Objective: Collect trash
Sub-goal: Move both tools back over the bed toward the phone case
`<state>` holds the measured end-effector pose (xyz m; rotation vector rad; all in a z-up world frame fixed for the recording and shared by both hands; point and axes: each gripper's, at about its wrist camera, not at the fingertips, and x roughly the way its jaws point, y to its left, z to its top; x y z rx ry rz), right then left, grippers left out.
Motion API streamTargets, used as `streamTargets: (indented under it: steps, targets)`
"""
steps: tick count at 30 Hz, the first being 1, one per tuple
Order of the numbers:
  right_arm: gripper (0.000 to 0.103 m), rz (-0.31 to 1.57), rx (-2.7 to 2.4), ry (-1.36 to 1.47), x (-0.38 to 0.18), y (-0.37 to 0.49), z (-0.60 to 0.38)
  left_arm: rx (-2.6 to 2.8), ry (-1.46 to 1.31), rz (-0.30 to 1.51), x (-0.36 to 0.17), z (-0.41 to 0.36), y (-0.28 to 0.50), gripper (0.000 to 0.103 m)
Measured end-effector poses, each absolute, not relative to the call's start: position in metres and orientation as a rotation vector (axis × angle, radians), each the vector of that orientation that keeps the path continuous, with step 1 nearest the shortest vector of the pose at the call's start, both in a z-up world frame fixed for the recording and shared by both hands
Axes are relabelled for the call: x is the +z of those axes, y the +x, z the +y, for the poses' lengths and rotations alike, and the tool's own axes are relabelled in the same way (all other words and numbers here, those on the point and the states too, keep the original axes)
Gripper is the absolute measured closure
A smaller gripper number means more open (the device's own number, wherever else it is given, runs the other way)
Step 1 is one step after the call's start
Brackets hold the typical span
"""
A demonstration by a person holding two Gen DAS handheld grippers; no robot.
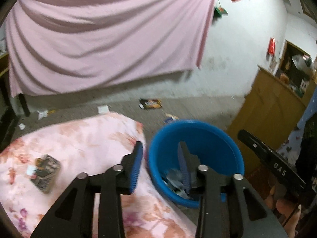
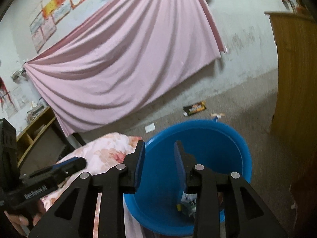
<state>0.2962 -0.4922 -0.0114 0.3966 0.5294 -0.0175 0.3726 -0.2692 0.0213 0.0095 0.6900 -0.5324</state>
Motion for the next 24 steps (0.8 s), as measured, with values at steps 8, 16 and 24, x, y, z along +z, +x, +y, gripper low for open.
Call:
streamTargets:
  steps: [8,16,24]
  targets:
    - [0.025,0.381,0.002,0.328,0.012,0.291,-0.464,-0.351,-0.018,0.492,0.055,-0.206,0.351,0.027]
    - [0.0,0.178,0.076,0.321,0.032,0.284,-0.434,-0.197,-0.075,0.294,0.068,-0.135,0.32,0.005]
    - [0.0,0.057,0.154,0.26,0.043,0.283,-0.387,-0.104,-0.038,0.206,0.069,-0.091,0.302,0.004]
